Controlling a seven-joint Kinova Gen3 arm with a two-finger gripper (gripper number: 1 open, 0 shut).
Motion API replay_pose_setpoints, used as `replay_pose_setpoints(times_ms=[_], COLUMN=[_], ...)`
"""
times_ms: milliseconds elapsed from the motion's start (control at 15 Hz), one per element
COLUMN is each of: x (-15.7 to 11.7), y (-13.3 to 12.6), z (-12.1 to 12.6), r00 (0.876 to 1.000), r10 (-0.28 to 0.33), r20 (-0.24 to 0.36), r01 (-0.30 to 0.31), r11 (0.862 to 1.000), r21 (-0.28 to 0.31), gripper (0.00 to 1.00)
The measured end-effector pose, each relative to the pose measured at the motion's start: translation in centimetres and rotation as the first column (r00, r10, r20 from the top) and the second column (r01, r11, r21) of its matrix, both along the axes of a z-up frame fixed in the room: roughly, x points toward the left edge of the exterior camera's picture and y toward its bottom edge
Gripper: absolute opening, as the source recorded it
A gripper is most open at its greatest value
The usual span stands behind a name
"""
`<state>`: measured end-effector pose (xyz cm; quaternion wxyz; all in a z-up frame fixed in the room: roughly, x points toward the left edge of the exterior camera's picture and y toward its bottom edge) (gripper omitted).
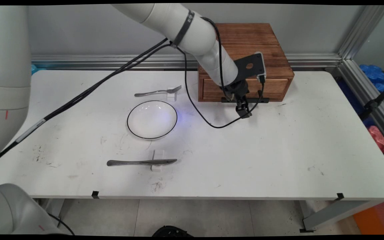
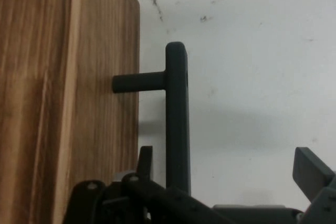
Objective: Open the drawer
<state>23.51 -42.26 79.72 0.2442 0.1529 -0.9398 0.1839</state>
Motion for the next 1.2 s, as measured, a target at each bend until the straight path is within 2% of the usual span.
replay_pose_setpoints(times_ms=[600, 1200], x=[-0.2, -0.7], y=[-1.2, -0.9], z=[-2.2, -3.2], r00=[1.000, 1.000], r10=[0.009, 0.017], r20=[0.012, 0.005], r01=[-0.009, -0.017], r11=[1.000, 0.999], r21=[0.006, 0.039], gripper=[1.00, 1.00])
